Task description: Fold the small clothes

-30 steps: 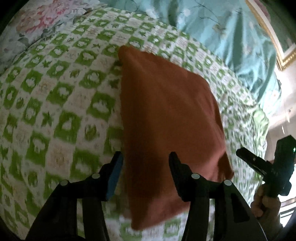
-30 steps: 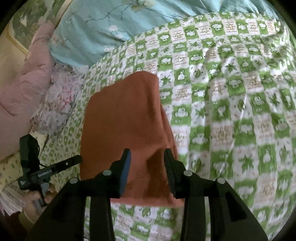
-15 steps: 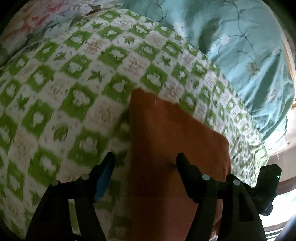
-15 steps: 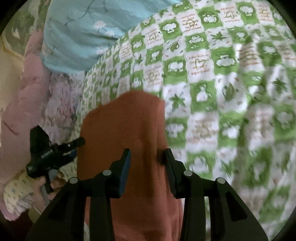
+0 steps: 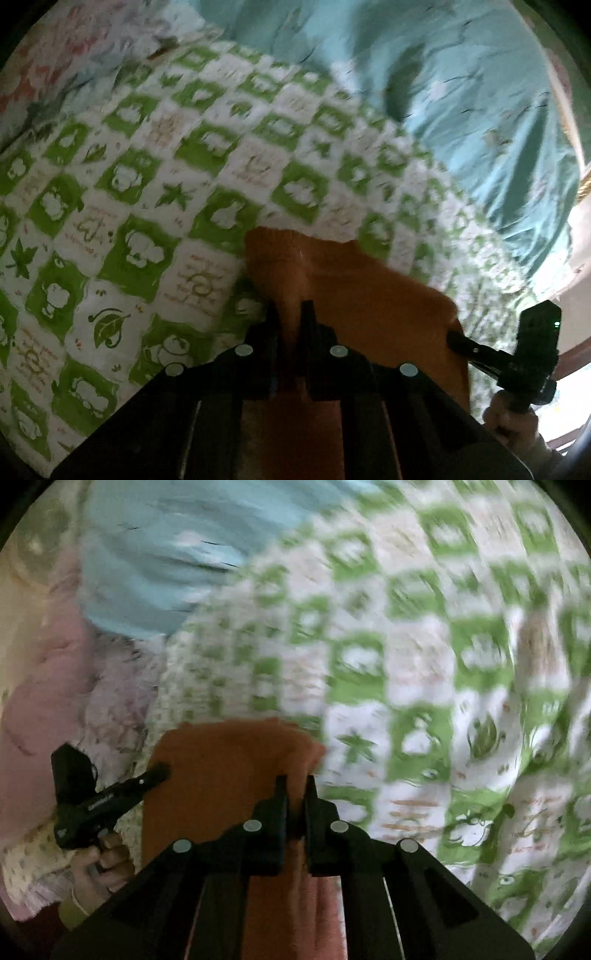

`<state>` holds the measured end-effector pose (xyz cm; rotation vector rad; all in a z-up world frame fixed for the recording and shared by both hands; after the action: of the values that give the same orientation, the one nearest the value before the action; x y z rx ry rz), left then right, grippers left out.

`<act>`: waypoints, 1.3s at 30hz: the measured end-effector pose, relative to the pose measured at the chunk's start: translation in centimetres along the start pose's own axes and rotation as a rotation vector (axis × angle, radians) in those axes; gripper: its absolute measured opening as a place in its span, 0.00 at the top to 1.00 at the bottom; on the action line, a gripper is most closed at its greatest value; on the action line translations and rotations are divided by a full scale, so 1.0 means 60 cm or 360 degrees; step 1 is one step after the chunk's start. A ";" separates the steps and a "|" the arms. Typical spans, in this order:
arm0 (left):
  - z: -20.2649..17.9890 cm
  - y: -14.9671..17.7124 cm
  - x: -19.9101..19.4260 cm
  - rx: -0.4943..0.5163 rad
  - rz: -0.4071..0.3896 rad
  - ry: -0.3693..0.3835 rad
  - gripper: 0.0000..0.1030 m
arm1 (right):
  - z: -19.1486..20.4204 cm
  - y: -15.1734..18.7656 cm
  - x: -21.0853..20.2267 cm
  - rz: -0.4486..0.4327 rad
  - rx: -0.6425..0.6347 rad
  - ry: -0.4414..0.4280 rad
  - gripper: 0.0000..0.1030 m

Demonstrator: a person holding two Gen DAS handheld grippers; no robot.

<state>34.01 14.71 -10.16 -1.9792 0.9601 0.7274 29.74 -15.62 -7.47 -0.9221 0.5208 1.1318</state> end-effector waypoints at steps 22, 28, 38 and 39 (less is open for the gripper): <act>-0.073 0.175 -0.171 0.0164 0.0101 -0.0079 0.54 | 0.044 0.159 -0.186 -0.0135 0.0006 0.0083 0.75; -0.092 0.262 -0.210 0.0244 0.0125 -0.0103 0.48 | 0.048 0.220 -0.211 -0.0142 0.0003 0.0126 0.75; -0.095 0.323 -0.245 0.0359 0.0128 -0.0188 0.30 | 0.071 0.291 -0.234 -0.0167 -0.0193 0.0303 0.59; -0.095 0.324 -0.249 0.0375 0.0119 -0.0205 0.28 | 0.074 0.295 -0.240 -0.0177 -0.0229 0.0327 0.58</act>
<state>10.64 7.74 -3.92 -1.6798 0.9980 0.7376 7.66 -17.29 -0.41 -1.1864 0.5524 0.9886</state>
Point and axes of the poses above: each gripper's, at about its wrist camera, not at the fingertips, and x roughly the way its jaws point, z to its left, y to its underside, the point moved 4 cm from there along x, roughly the way its jaws point, and after that the axes turned 6 degrees about y, right-handed, at the moved point
